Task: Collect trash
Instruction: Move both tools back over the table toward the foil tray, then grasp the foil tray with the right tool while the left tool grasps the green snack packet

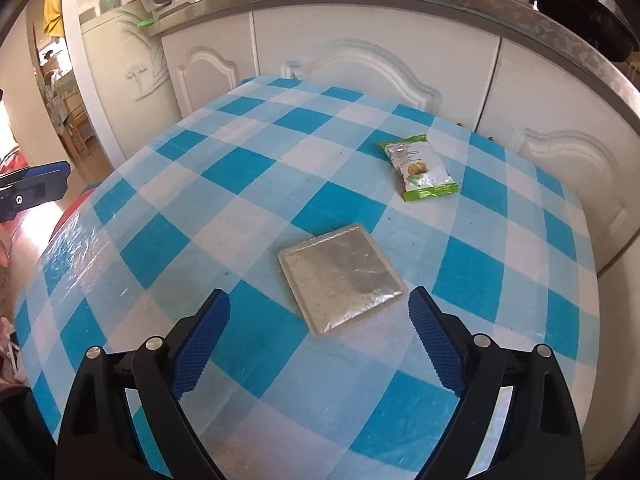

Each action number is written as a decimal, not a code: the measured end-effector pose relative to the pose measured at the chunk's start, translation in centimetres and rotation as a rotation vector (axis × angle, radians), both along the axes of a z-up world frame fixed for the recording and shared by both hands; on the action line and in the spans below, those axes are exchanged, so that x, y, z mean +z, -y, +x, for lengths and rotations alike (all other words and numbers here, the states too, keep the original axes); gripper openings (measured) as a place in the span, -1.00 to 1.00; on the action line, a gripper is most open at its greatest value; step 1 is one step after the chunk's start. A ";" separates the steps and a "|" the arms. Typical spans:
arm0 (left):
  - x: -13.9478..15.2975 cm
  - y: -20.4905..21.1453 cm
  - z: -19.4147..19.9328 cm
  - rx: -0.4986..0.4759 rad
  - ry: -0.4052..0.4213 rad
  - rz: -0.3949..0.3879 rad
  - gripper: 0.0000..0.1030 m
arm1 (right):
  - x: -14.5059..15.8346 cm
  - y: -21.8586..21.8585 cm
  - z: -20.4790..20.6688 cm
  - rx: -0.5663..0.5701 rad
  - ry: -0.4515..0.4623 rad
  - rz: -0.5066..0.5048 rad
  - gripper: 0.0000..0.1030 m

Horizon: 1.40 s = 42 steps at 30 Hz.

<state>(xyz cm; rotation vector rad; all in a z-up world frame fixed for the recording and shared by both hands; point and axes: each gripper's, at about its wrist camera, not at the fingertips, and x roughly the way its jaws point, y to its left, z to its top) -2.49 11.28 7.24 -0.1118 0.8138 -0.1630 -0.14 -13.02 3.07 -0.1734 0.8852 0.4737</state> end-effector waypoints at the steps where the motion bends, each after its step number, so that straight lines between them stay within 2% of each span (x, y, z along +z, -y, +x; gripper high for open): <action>1: -0.1 0.1 0.2 0.001 -0.003 -0.001 0.79 | -0.3 -0.1 0.5 0.015 -0.005 -0.007 0.75; 6: -0.8 0.9 1.5 -0.012 -0.017 -0.002 0.79 | -1.6 -0.4 2.0 0.042 -0.011 -0.045 0.75; 10: -1.1 1.8 2.7 -0.033 -0.021 -0.014 0.79 | -2.0 0.0 3.0 0.031 -0.015 -0.031 0.75; 15: -1.6 3.0 4.9 -0.049 -0.047 -0.075 0.79 | -2.3 0.1 3.7 0.028 -0.016 -0.027 0.74; 21: -2.0 5.0 8.0 -0.069 -0.058 -0.119 0.79 | -2.2 0.6 3.1 0.017 0.000 -0.013 0.40; 26: -2.0 7.9 10.6 -0.115 -0.067 -0.148 0.79 | -2.2 1.4 2.4 -0.023 0.006 -0.006 0.29; 33: -2.6 12.9 14.8 -0.158 -0.094 -0.177 0.79 | -2.2 5.6 2.0 -0.183 -0.028 0.129 0.26; 42: -4.5 18.8 20.4 -0.118 -0.136 -0.158 0.79 | -2.3 10.0 1.6 -0.329 -0.048 0.328 0.26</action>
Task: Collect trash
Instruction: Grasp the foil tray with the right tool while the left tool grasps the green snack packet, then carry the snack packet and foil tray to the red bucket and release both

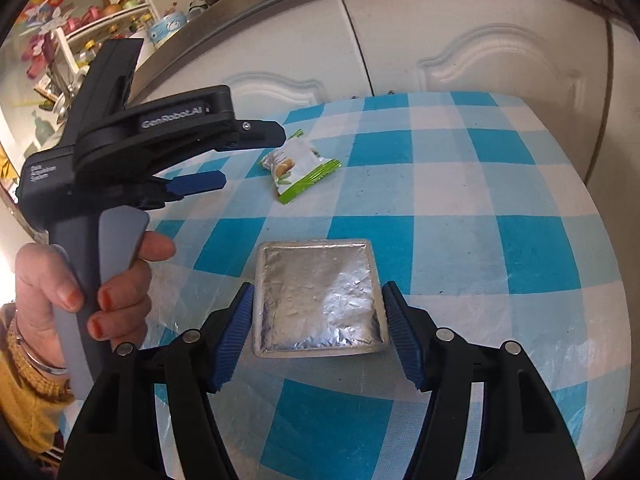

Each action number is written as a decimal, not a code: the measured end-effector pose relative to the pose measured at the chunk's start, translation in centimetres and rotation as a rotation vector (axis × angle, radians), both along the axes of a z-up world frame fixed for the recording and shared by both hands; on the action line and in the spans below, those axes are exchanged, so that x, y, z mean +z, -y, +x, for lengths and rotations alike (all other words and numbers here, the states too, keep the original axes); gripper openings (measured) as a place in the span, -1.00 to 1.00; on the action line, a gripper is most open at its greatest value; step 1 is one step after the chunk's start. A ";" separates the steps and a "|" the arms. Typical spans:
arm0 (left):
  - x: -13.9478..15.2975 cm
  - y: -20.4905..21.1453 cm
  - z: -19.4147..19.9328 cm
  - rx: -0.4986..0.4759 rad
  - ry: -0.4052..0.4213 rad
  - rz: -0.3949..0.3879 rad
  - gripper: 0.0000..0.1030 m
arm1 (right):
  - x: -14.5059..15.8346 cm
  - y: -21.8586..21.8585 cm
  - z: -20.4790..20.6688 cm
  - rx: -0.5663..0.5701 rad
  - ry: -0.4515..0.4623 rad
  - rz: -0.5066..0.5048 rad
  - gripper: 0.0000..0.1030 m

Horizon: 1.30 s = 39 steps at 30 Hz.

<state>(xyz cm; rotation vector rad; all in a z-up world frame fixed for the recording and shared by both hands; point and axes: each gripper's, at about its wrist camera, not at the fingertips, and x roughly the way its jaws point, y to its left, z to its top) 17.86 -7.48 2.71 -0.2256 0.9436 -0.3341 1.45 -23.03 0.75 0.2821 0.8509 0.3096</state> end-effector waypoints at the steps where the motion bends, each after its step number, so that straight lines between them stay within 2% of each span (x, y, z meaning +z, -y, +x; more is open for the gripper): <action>1: -0.1 0.5 0.5 0.006 -0.001 0.008 0.79 | 0.0 0.2 0.0 -0.002 0.000 0.015 0.26; 5: -0.8 2.1 1.9 0.016 -0.009 0.046 0.79 | 0.0 0.7 0.0 -0.007 0.000 0.055 0.26; 7: -1.1 2.9 2.4 0.018 -0.007 0.089 0.79 | 0.0 0.9 0.0 -0.007 0.000 0.070 0.26; 16: -1.7 4.4 3.6 0.015 0.012 0.203 0.77 | -0.1 1.1 0.0 -0.005 -0.001 0.091 0.26; 17: -1.8 4.6 3.6 0.016 0.018 0.216 0.70 | -0.1 1.2 0.0 -0.006 -0.001 0.094 0.26; 19: -1.8 4.8 3.4 0.025 0.044 0.273 0.39 | -0.1 1.2 0.0 -0.006 -0.001 0.096 0.26; 20: -1.8 4.9 3.4 0.027 0.052 0.290 0.31 | -0.1 1.2 0.0 -0.006 -0.001 0.097 0.26; 26: -1.8 4.3 3.0 0.020 0.072 0.282 0.10 | -0.1 1.2 0.0 -0.006 -0.001 0.099 0.26; 30: -1.6 3.5 2.5 0.025 0.075 0.261 -0.27 | -0.1 1.2 0.0 -0.006 -0.001 0.105 0.26; 39: -1.3 1.5 0.2 0.019 0.092 0.246 -0.33 | -0.2 1.2 -0.1 -0.007 0.000 0.109 0.26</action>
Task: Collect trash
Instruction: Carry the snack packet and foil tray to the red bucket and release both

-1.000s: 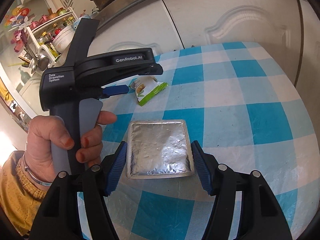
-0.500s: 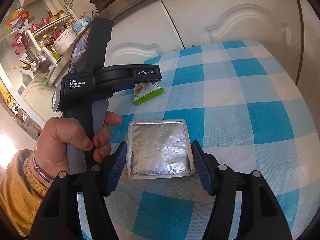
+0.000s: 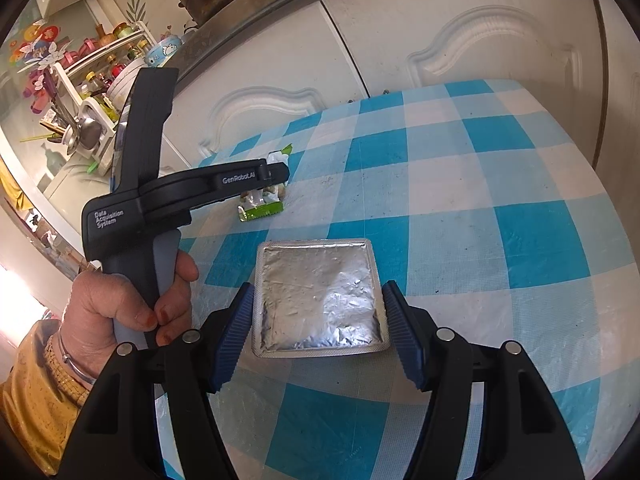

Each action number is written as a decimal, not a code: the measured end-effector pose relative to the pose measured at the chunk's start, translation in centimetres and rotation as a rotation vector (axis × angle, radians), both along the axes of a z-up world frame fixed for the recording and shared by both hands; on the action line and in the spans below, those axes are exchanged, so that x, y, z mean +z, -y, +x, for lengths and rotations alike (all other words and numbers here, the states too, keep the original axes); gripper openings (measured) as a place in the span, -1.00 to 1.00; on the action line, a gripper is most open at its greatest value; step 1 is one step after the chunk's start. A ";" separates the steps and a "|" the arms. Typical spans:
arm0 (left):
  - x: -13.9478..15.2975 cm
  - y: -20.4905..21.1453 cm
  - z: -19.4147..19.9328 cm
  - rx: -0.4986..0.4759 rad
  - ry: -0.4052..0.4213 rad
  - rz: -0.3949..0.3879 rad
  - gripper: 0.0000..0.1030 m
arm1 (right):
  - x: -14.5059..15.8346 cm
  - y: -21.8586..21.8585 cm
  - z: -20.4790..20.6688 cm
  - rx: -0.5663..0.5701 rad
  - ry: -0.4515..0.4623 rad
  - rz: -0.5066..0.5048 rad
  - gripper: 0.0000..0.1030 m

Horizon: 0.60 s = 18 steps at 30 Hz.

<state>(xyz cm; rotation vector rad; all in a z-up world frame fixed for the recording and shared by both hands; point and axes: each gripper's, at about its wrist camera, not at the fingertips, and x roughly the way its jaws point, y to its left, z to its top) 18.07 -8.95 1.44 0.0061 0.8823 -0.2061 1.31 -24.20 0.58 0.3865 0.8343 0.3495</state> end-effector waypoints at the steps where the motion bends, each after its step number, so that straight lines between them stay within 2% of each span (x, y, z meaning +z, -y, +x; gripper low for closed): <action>1: 0.0 -0.4 -0.3 -0.001 0.002 -0.001 -0.33 | 0.0 -0.1 0.0 0.000 0.000 -0.001 0.26; 9: 0.5 -3.1 -3.6 -0.009 0.022 -0.015 -0.33 | 0.0 -0.2 0.0 -0.001 0.000 -0.020 0.26; 18: 1.0 -7.4 -8.5 0.005 0.047 -0.021 -0.33 | 0.3 -1.9 0.0 -0.015 0.003 -0.167 0.26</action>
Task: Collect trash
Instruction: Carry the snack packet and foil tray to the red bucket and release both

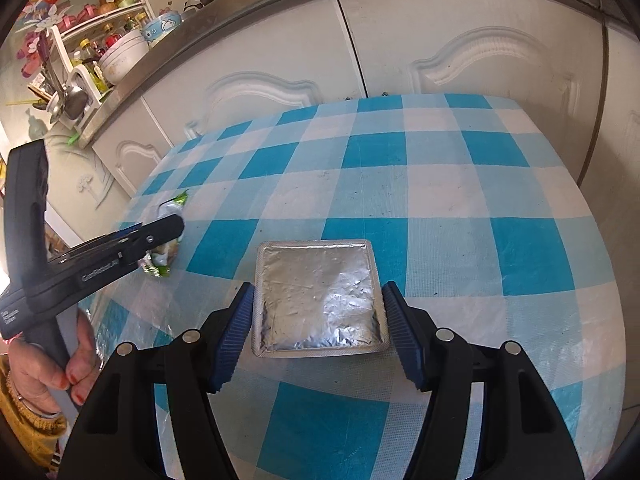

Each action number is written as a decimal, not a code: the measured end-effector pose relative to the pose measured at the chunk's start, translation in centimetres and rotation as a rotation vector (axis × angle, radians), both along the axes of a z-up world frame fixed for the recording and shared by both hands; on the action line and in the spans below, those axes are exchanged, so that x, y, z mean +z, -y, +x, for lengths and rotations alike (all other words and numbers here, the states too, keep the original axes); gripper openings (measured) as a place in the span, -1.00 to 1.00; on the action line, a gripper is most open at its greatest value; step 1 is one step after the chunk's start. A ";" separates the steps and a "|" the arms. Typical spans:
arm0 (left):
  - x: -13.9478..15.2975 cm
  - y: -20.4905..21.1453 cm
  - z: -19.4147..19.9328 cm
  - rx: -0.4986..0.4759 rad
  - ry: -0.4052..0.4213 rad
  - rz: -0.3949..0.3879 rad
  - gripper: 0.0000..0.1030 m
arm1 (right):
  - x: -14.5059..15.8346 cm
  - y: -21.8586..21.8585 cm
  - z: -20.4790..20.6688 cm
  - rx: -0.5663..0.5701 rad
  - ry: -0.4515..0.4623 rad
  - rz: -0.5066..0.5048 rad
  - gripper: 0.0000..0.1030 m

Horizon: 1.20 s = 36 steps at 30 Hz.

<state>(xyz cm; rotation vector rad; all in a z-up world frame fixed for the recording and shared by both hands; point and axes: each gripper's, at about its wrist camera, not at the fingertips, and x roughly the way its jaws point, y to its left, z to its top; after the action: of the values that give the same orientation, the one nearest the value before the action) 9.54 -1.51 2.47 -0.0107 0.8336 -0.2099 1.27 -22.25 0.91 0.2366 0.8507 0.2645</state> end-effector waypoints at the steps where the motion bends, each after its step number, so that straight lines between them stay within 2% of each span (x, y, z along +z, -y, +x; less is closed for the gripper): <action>1: 0.0 -0.6 -0.4 0.005 -0.002 -0.001 -0.33 | 0.1 -0.2 -0.1 -0.006 0.005 -0.020 0.26; 13: 0.2 -6.0 -4.7 0.050 -0.001 0.009 -0.33 | 0.9 -4.0 -0.9 -0.006 0.030 -0.167 0.26; 36: 0.7 -14.8 -10.5 0.176 0.008 -0.032 -0.33 | 5.6 -11.6 -3.5 0.059 0.135 -0.295 0.26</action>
<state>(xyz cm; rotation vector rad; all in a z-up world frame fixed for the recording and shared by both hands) -0.98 13.28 3.20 -0.1126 0.8167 -0.0575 -2.26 -10.61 6.48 -0.0814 0.7528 0.2046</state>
